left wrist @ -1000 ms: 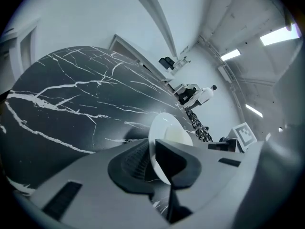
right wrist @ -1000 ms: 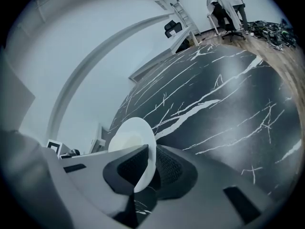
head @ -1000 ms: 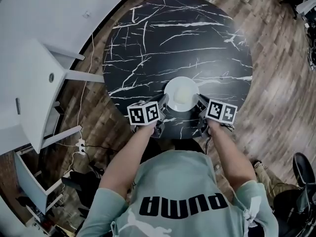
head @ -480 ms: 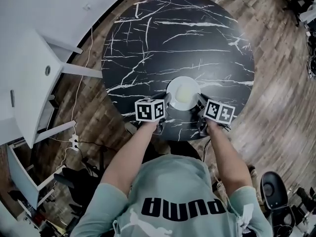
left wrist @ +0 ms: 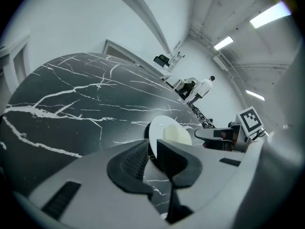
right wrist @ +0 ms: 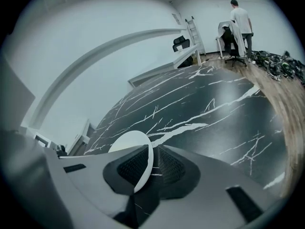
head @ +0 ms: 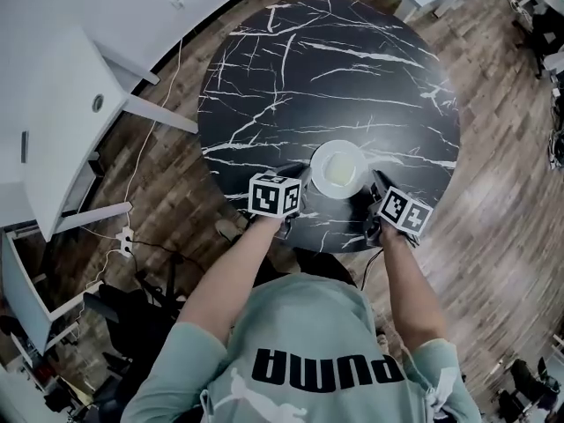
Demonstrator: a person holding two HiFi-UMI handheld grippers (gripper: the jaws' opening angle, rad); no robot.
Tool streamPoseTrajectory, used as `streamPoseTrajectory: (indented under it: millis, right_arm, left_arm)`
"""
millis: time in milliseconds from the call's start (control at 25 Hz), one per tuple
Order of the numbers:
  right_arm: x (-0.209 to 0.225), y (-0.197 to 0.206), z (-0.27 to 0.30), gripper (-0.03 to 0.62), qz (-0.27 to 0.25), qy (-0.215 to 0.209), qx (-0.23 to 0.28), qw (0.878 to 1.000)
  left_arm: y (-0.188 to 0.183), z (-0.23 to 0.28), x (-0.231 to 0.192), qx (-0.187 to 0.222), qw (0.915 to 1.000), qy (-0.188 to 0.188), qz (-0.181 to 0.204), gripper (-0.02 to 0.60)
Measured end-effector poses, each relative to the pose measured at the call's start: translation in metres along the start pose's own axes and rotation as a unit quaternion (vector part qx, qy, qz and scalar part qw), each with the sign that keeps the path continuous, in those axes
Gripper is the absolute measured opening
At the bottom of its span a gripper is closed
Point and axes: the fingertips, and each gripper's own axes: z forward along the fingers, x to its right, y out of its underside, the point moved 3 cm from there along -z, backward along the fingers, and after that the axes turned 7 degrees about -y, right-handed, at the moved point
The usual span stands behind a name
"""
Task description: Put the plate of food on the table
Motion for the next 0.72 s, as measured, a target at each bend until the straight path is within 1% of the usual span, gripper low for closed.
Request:
streamPoseTrajectory:
  millis: [80, 160, 200, 320, 400, 440, 600, 720]
  right_arm:
    - [-0.007, 0.001, -0.012, 0.052, -0.011, 0.001, 0.014, 1.000]
    - [-0.020, 0.006, -0.028, 0.052, -0.026, -0.003, 0.022, 0.999]
    - [-0.028, 0.009, -0.037, 0.052, -0.033, -0.005, 0.026, 0.999]
    - [-0.052, 0.020, -0.064, 0.048, -0.053, -0.005, 0.042, 0.998]
    - [-0.071, 0.028, -0.077, 0.023, -0.065, 0.003, 0.057, 0.996]
    - [-0.082, 0.031, -0.081, 0.011, -0.073, 0.008, 0.066, 0.995]
    - [-0.135, 0.035, -0.083, 0.011, -0.093, 0.014, 0.113, 0.989]
    - [-0.176, 0.036, -0.086, 0.009, -0.087, 0.026, 0.156, 0.984]
  left_arm:
    - [0.003, -0.018, 0.003, 0.009, 0.9997, 0.022, 0.005, 0.041]
    - [0.009, -0.042, 0.010, 0.013, 0.9983, 0.054, 0.019, 0.010]
    - [0.012, -0.055, 0.013, 0.017, 0.9972, 0.066, 0.030, 0.008]
    - [0.010, -0.098, 0.022, 0.039, 0.9935, 0.081, 0.071, 0.008]
    - [0.006, -0.125, 0.023, 0.054, 0.9895, 0.086, 0.103, 0.008]
    - [0.003, -0.138, 0.022, 0.060, 0.9867, 0.089, 0.122, 0.008]
    - [-0.003, -0.181, 0.008, 0.068, 0.9722, 0.096, 0.202, 0.008]
    - [-0.005, -0.207, -0.002, 0.071, 0.9590, 0.115, 0.249, 0.008]
